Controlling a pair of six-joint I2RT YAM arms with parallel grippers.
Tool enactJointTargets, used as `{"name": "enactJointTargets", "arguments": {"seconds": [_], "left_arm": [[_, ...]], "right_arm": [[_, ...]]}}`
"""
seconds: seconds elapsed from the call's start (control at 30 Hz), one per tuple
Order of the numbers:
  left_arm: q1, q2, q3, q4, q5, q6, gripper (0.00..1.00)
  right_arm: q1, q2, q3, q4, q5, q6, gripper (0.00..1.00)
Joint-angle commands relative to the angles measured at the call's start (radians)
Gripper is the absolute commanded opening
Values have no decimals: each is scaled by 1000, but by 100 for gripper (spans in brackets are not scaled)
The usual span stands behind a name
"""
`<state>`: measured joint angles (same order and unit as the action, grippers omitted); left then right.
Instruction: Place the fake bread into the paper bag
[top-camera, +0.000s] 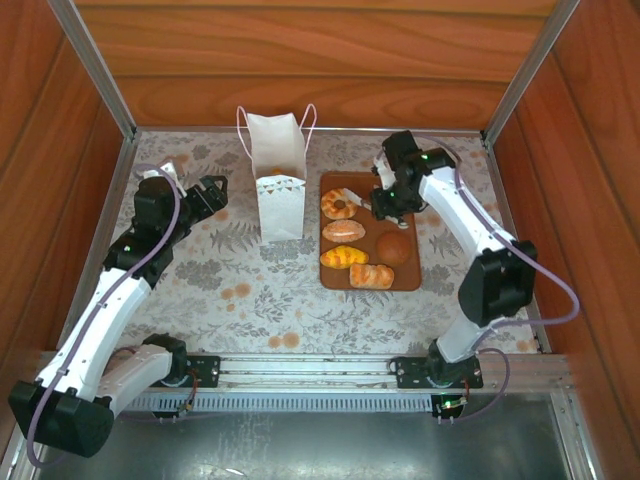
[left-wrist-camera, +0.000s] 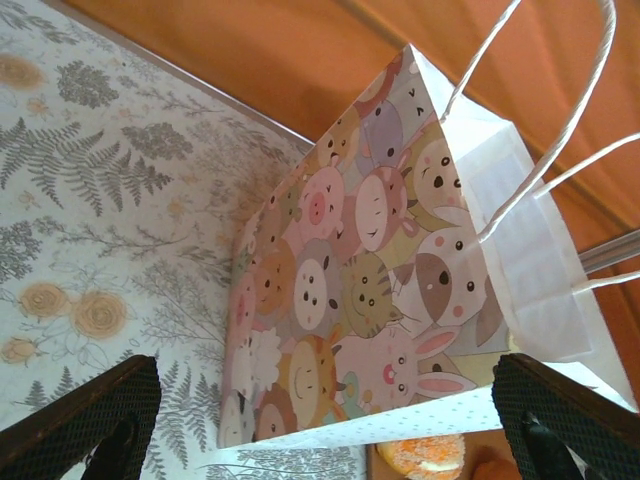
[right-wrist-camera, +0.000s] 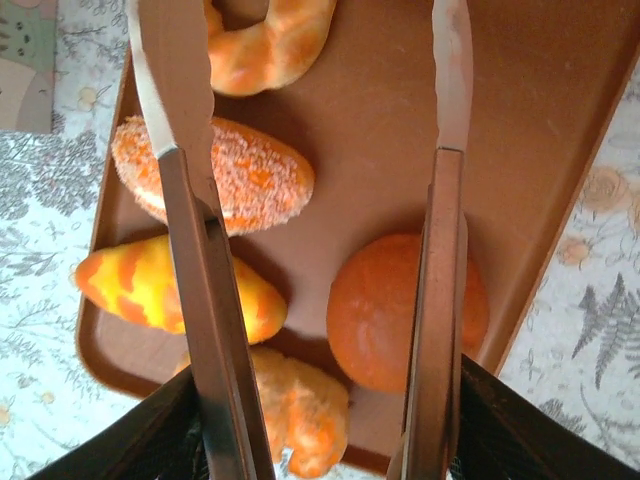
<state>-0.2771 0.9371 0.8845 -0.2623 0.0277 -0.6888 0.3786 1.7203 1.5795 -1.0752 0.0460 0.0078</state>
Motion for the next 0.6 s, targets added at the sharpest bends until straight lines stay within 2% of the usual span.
{"name": "enactJointTargets", "arguments": {"seconds": [0.0, 0.3, 0.57], "left_arm": [[4, 9, 17, 19, -23, 60, 91], [5, 41, 29, 25, -43, 98, 92], [6, 61, 42, 27, -50, 106, 92]], "right_arm": [[-6, 84, 78, -61, 11, -35, 58], [-4, 255, 253, -171, 16, -57, 55], [-4, 279, 280, -209, 11, -63, 53]]}}
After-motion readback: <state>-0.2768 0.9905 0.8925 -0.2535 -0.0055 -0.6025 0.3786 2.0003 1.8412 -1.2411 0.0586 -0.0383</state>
